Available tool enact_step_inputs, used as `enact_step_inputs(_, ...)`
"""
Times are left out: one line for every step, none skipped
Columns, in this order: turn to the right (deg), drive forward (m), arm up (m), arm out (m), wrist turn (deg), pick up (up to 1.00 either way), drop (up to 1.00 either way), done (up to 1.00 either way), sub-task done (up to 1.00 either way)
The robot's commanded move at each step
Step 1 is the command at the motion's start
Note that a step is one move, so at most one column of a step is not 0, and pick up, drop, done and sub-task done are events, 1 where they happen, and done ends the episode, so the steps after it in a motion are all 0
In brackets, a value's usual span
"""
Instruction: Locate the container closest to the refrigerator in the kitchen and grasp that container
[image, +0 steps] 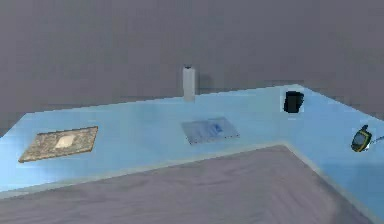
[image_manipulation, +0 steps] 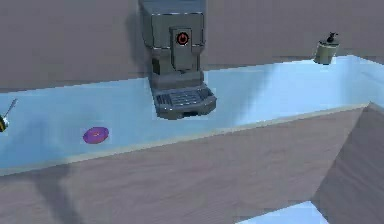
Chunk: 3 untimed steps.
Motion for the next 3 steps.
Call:
enact_step_inputs(-45.0, 0.0, 0.0, 0.0, 0.0, 0.0, 0.0, 0.0, 0.0)
enact_step_inputs(-45.0, 0.0, 0.0, 0.0, 0.0, 0.0, 0.0, 0.0, 0.0)
enact_step_inputs(-30.0, 0.0, 0.0, 0.0, 0.0, 0.0, 0.0, 0.0, 0.0)
